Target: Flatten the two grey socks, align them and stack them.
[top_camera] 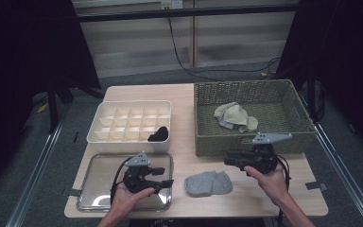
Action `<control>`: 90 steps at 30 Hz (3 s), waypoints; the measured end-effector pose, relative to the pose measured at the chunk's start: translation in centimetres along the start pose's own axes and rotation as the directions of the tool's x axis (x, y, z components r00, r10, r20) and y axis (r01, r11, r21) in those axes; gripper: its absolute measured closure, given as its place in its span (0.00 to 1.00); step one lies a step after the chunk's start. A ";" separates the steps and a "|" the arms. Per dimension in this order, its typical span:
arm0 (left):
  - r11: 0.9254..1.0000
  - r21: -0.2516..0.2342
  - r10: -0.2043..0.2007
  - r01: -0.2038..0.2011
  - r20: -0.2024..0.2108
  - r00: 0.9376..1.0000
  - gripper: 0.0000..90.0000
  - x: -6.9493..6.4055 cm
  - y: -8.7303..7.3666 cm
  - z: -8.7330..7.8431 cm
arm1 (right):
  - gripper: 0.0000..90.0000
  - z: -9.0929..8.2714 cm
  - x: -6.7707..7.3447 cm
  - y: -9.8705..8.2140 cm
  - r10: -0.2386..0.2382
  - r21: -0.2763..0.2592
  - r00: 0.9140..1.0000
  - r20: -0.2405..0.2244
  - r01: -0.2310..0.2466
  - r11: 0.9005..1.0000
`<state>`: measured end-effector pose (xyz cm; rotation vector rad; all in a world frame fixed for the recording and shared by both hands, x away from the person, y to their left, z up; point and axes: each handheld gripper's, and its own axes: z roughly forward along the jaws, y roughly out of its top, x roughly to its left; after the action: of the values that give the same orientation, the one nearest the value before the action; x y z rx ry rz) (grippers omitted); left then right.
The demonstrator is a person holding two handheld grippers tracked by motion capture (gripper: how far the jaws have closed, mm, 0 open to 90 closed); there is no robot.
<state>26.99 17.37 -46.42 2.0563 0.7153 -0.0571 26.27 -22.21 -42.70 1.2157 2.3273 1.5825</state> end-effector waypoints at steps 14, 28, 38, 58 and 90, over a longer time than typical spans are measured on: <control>0.998 -0.046 -0.034 0.031 -0.051 0.998 0.34 0.9 -1.0 -2.3 | 0.73 -0.6 -2.0 6.1 -0.018 -0.028 0.999 0.034 0.019 0.999; 0.999 -0.031 -0.016 0.015 -0.046 0.999 0.33 0.8 -0.9 -2.0 | 0.75 2.1 -6.0 10.0 -0.037 0.087 0.994 0.100 0.029 0.996; 0.999 -0.032 -0.023 0.021 -0.054 0.998 0.33 1.0 -0.9 -2.0 | 0.75 4.8 -9.1 12.4 -0.038 0.157 0.990 0.137 0.017 0.988; 0.999 -0.038 -0.034 0.032 -0.060 0.998 0.32 1.7 -0.8 -1.9 | 0.82 11.1 -14.4 12.7 0.013 0.318 0.986 0.166 -0.066 0.946; 0.999 -0.026 -0.037 0.036 -0.066 0.997 0.31 2.3 -0.5 -1.3 | 0.80 13.9 -16.2 10.4 -0.009 0.542 0.966 0.260 -0.139 0.829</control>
<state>28.35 19.67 -46.78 2.0294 0.7907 -0.0012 49.67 -20.49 -46.45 1.5021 2.6734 0.6896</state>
